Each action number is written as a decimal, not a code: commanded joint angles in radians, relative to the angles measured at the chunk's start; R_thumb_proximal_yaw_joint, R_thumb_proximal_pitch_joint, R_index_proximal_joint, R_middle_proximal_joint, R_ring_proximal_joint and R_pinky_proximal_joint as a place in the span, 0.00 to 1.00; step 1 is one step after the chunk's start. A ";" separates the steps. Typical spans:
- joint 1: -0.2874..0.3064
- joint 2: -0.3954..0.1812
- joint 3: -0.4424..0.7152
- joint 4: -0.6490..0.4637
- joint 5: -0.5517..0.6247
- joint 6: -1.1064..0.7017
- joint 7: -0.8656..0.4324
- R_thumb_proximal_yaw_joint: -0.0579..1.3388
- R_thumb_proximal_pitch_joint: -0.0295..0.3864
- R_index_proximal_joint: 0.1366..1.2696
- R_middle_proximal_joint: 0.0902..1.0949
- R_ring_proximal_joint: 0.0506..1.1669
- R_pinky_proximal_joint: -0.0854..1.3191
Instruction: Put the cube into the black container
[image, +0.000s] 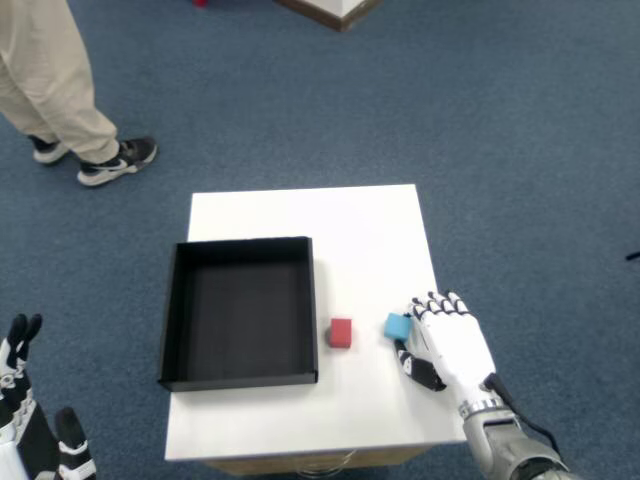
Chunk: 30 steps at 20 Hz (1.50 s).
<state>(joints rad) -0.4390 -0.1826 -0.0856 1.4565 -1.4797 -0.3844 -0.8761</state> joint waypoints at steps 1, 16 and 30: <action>-0.024 -0.022 -0.004 -0.027 0.002 -0.020 -0.052 0.94 0.50 0.83 0.22 0.15 0.11; -0.021 -0.041 0.042 -0.122 -0.065 -0.243 -0.526 0.92 0.50 0.83 0.24 0.17 0.12; 0.144 0.023 0.120 -0.791 -0.073 -0.441 -0.691 0.91 0.50 0.81 0.23 0.15 0.09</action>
<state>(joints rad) -0.2658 -0.1481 0.0461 0.7258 -1.5894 -0.8080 -1.5627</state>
